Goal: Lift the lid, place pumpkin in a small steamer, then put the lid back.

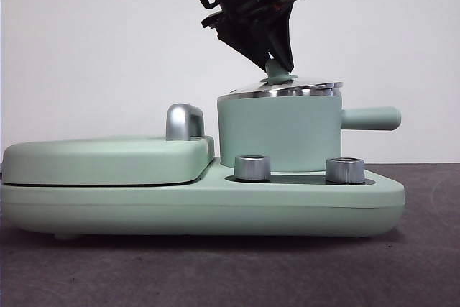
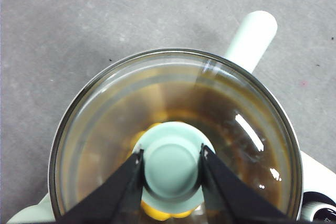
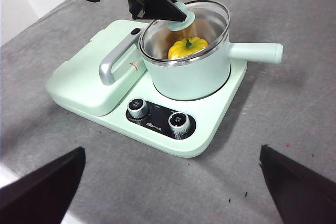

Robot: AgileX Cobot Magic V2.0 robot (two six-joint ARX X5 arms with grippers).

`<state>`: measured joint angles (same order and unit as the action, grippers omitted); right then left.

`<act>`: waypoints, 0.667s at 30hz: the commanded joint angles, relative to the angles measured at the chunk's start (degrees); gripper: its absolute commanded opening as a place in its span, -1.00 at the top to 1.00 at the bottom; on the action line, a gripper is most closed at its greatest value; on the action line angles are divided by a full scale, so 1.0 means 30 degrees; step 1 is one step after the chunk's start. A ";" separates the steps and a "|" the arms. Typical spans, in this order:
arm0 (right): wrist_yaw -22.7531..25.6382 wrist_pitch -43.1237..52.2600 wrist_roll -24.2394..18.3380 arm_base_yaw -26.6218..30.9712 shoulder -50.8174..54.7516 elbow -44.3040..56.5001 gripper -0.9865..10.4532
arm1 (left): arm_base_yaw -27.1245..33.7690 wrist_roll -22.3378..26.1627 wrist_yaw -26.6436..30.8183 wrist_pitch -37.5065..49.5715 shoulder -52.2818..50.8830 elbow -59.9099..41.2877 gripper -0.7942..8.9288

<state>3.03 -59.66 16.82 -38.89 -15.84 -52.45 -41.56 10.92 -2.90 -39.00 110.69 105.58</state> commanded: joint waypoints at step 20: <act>0.0007 0.0255 0.0255 -0.0117 -0.0022 -0.0124 -0.13 | -0.0044 -0.1231 0.0546 -0.0415 -0.0284 0.0503 0.80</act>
<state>3.01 -59.59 16.82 -38.89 -15.84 -52.45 -41.56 7.84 -2.31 -40.14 110.19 105.58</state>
